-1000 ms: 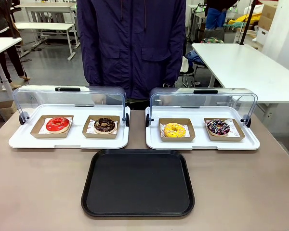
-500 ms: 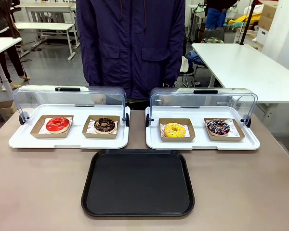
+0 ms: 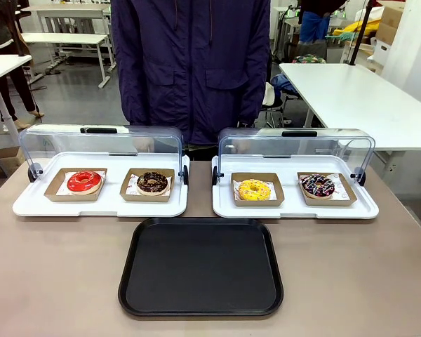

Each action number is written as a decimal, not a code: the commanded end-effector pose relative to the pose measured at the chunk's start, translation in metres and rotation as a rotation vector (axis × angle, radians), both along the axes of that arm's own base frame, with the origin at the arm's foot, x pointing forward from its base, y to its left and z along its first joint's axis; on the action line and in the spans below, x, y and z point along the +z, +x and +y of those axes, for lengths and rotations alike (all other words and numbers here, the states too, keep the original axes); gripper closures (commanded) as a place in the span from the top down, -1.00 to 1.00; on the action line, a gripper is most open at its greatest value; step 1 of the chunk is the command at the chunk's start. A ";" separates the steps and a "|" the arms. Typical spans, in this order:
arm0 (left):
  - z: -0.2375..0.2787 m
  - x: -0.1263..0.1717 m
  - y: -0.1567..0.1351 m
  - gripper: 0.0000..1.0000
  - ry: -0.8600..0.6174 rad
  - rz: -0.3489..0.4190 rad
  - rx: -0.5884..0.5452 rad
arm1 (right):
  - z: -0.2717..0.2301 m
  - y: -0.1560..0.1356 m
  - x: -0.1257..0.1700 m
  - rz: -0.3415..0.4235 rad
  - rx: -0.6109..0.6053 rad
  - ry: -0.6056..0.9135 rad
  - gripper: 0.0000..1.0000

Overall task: Move the third donut from the left to the tray.
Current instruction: Pick up the Paper togo box containing the Donut indicated by the person and place it on the Handle tray.

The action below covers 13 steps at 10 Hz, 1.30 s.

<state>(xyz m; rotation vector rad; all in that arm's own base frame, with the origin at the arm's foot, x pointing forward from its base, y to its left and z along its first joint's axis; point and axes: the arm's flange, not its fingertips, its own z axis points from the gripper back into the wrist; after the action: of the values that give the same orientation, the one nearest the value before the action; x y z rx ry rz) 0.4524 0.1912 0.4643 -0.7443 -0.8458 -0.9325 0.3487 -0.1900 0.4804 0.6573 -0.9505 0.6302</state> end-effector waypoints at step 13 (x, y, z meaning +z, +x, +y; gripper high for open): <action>0.002 0.002 0.000 1.00 -0.008 -0.010 -0.011 | 0.000 0.002 0.001 -0.015 0.000 0.009 1.00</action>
<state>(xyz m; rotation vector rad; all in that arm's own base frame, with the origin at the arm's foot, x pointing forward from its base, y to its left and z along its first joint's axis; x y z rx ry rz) 0.4524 0.1912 0.4643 -0.7443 -0.8458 -0.9325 0.3487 -0.1900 0.4804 0.6573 -0.9505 0.6302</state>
